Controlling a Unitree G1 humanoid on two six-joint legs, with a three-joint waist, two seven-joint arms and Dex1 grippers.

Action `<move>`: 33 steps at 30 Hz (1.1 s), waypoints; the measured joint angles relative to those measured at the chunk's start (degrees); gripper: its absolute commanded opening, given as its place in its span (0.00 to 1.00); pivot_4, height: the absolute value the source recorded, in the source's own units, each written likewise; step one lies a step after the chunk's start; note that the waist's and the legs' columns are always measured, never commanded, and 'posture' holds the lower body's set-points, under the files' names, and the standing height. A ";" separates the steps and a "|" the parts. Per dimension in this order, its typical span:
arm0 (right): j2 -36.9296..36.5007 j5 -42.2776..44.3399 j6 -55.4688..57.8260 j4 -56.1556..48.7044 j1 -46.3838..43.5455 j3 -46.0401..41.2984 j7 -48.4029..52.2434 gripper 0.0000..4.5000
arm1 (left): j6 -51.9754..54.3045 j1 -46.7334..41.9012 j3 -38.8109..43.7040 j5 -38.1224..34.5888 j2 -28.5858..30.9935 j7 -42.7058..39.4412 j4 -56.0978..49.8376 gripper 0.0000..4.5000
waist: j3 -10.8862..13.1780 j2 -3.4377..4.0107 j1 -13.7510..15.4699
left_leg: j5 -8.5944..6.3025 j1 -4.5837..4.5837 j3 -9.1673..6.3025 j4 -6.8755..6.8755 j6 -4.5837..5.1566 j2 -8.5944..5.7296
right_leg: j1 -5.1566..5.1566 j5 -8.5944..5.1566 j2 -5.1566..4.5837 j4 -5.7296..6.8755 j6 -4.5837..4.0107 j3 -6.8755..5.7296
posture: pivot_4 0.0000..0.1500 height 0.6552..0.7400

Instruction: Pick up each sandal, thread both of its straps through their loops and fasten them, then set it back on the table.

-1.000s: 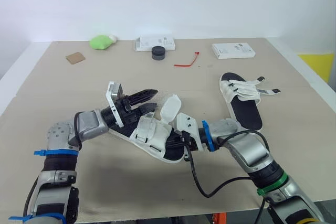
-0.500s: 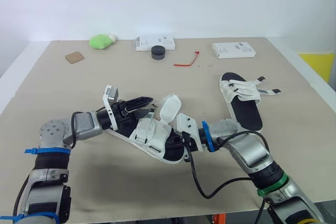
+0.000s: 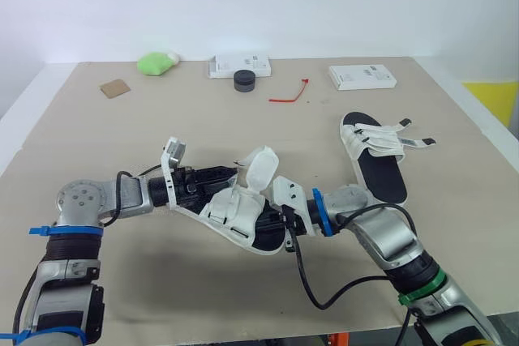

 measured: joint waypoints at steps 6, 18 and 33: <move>-2.39 -0.05 -3.71 5.94 -4.79 0.77 3.88 0.00 | 3.25 0.53 0.77 1.02 0.60 -2.57 -2.20 0.78 | 0.19 -0.03 0.05 | 0.08 -0.02 0.01 0.02 -0.01 -0.09 | 0.01 0.05 -0.09 -0.01 0.07 0.00 | 1.00 1.00; -4.16 -1.04 -7.65 13.39 -9.31 -0.49 5.27 0.00 | 5.71 2.20 2.83 -1.30 -0.87 -1.09 -4.04 0.78 | 0.37 -0.21 0.23 | 0.15 -0.15 -0.08 0.01 0.05 -0.18 | -0.01 0.05 -0.24 -0.02 0.09 -0.12 | 1.00 1.00; -4.37 0.57 0.11 4.98 -4.83 -2.68 5.14 0.00 | 1.82 1.24 4.80 2.64 -4.25 2.69 -2.37 0.78 | 0.37 -0.21 0.29 | 0.05 -0.30 -0.18 -0.06 -0.02 -0.23 | -0.02 -0.04 -0.34 -0.18 0.12 -0.24 | 1.00 1.00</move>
